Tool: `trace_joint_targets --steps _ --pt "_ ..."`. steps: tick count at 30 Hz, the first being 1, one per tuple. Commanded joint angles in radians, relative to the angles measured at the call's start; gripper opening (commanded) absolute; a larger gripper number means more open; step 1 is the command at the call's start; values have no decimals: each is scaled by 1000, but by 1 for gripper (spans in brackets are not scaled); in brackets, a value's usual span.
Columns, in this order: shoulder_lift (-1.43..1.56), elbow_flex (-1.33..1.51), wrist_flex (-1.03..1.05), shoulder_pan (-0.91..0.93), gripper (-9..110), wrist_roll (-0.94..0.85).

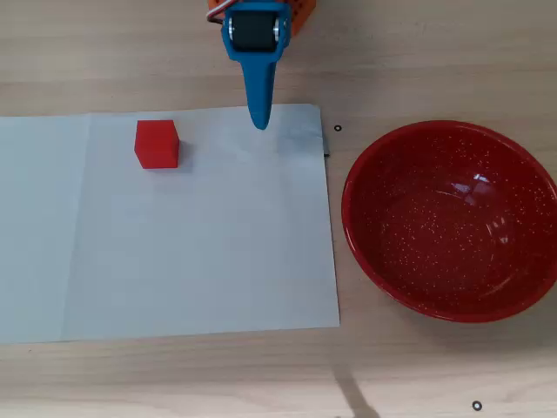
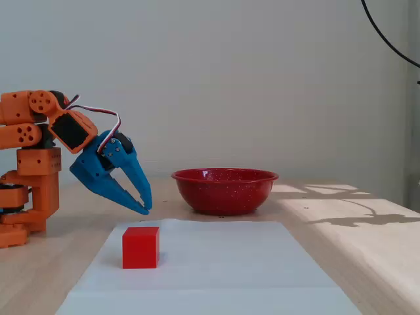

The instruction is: Grasp the red cube and put it in the red bowl

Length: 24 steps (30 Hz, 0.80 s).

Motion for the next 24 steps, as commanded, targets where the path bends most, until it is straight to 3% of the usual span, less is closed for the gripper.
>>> trace_joint_targets --steps 1,15,24 --pt "17 9 0 -2 0 12" --pt "17 9 5 -17 0 -6" --pt "-38 -135 204 -40 0 44"
